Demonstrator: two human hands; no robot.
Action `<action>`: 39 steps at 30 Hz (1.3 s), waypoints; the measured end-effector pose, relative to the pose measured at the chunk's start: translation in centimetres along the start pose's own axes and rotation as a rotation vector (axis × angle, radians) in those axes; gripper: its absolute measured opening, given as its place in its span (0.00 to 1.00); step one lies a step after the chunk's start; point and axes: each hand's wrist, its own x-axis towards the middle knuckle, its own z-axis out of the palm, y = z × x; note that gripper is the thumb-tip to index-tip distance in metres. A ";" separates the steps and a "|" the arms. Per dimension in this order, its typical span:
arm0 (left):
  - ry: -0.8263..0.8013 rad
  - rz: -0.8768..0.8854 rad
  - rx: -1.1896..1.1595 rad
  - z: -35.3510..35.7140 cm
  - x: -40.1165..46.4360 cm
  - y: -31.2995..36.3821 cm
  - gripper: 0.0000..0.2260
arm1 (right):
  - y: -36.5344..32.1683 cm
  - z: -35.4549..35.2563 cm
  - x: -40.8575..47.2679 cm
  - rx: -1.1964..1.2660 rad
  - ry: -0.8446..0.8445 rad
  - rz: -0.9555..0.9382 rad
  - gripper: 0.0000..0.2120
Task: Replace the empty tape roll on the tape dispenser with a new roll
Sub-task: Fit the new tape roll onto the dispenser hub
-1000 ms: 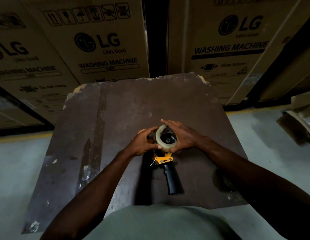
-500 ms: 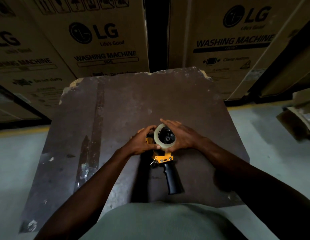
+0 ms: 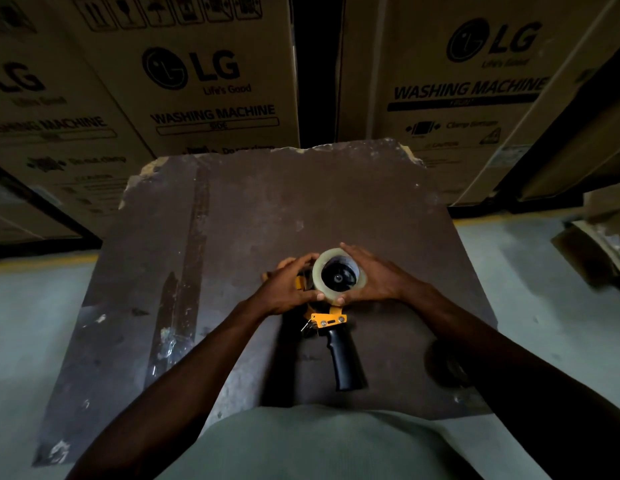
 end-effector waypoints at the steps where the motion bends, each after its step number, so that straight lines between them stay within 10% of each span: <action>1: -0.004 -0.003 -0.006 0.0 0.0 -0.1 0.37 | 0.2 0.2 -0.1 0.041 -0.011 -0.003 0.59; 39: -0.050 0.060 0.402 0.8 0.5 0.2 0.33 | 0.6 -0.6 1.0 0.333 -0.200 0.074 0.57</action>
